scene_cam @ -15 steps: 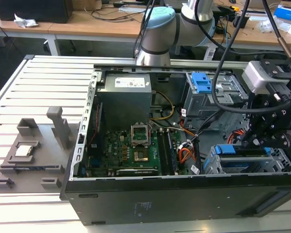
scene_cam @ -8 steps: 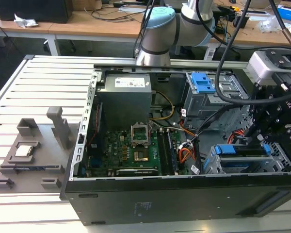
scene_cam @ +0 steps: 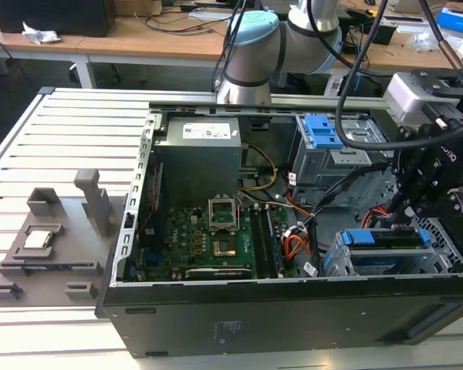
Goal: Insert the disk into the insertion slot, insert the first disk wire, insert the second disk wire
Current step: 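Insert the second disk wire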
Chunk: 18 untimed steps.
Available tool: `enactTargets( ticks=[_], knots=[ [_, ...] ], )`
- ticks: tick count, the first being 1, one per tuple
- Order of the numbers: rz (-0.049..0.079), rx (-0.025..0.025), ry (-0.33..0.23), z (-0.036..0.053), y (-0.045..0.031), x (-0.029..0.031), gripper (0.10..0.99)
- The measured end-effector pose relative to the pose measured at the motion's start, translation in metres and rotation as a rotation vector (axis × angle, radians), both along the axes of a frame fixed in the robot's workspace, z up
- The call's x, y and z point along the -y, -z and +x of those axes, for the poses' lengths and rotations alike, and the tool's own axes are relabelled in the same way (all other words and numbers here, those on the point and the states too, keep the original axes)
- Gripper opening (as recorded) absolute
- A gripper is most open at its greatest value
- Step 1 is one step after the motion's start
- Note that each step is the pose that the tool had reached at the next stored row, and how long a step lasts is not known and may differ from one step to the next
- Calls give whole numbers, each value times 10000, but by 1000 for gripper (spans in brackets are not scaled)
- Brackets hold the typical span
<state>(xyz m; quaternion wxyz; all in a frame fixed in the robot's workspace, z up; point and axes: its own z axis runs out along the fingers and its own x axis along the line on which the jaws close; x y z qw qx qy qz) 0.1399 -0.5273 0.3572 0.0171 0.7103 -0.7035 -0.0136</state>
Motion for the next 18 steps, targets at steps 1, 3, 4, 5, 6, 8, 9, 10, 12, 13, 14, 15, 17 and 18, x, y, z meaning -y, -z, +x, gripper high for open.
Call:
enactTargets(
  ticks=[1,3,4,5,6,8,9,10,12,13,14,15,17,18],
  knots=[
    [-55,0,1,-4,0,0,227],
    [-148,0,0,-15,4,-1,227],
    [-175,0,-1,-23,9,-3,227],
    [-186,-1,0,-36,18,-14,227],
    [-186,0,-1,-42,25,-51,227],
    [-199,-1,-1,-54,44,-69,227],
    [-215,-1,-1,-56,52,-70,227],
    [-232,0,-2,-57,61,-71,227],
    [-452,0,-1,-61,105,-70,227],
    [-454,0,0,-61,105,-70,227],
    [-455,0,0,-61,104,-70,227],
    [-455,0,-1,-61,105,-70,227],
    [-457,0,0,-61,105,-70,145],
    [-458,0,-1,-61,105,-70,145]
  ],
)
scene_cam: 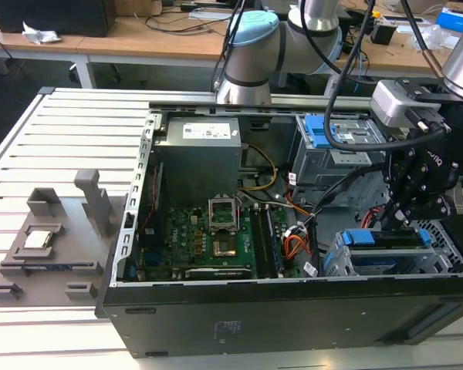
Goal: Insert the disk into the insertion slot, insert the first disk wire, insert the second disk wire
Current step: 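Insert the second disk wire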
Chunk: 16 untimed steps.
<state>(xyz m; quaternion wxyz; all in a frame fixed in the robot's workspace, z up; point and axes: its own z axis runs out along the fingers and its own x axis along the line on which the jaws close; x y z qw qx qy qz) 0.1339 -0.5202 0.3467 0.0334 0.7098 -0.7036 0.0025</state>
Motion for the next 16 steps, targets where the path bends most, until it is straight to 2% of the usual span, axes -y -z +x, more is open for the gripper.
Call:
enactTargets(
  ticks=[3,4,5,6,7,9,11,12,13,14,16],
  knots=[
    [0,0,0,0,1,8,145],
    [-2,0,0,0,1,58,145],
    [134,0,0,0,5,106,145],
    [360,0,0,0,9,144,145],
    [492,0,0,0,13,176,145],
    [571,0,-9,0,15,209,145],
    [709,-1,-41,1,14,216,145],
    [821,-2,-62,2,15,217,145],
    [1010,-2,-86,4,15,216,145],
    [1070,-2,-107,5,14,218,145],
    [1084,-7,-192,9,16,226,145]
  ],
)
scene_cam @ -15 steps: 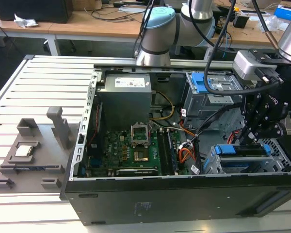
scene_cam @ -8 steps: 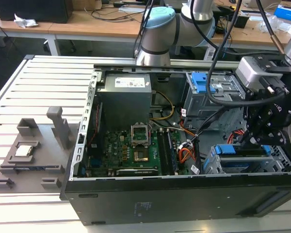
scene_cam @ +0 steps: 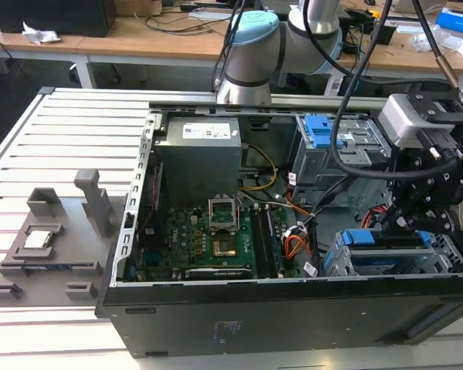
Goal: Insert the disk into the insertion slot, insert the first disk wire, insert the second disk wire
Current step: 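Insert the second disk wire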
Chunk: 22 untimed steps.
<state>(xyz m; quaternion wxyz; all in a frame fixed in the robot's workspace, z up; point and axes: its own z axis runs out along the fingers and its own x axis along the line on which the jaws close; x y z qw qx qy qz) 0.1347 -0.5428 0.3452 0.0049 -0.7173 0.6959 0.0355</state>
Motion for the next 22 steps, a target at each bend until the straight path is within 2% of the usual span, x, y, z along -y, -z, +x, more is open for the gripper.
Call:
enactTargets(
  ticks=[8,15,20,22],
  knots=[
    [-1,0,-190,35,6,5,145],
    [61,0,-200,41,35,14,145],
    [64,0,-221,41,6,15,145],
    [109,1,-222,41,5,14,145]
  ],
)
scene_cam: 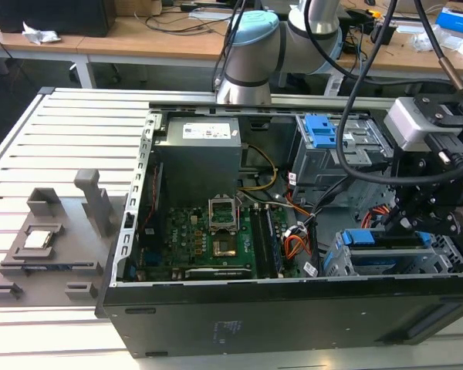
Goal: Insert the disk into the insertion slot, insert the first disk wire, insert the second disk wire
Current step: 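Insert the second disk wire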
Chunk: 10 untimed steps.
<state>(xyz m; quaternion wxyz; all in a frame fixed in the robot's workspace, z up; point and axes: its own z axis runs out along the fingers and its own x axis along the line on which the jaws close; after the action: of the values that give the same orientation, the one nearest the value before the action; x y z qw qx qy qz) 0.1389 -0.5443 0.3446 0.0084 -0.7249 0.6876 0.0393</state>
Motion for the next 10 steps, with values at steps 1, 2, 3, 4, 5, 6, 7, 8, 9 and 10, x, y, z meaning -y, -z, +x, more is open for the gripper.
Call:
enactTargets(
  ticks=[1,2,3,4,5,6,7,8,9,10],
  knots=[
    [23,0,0,0,1,0,145],
    [52,0,0,0,7,0,145],
    [61,0,0,0,12,0,145],
    [65,0,0,0,16,0,145],
    [67,0,0,0,23,0,145],
    [69,0,0,0,27,1,145],
    [69,0,0,0,29,1,145],
    [70,0,0,0,33,2,145],
    [71,0,0,0,35,3,145],
    [72,0,-5,1,35,4,145]
  ],
)
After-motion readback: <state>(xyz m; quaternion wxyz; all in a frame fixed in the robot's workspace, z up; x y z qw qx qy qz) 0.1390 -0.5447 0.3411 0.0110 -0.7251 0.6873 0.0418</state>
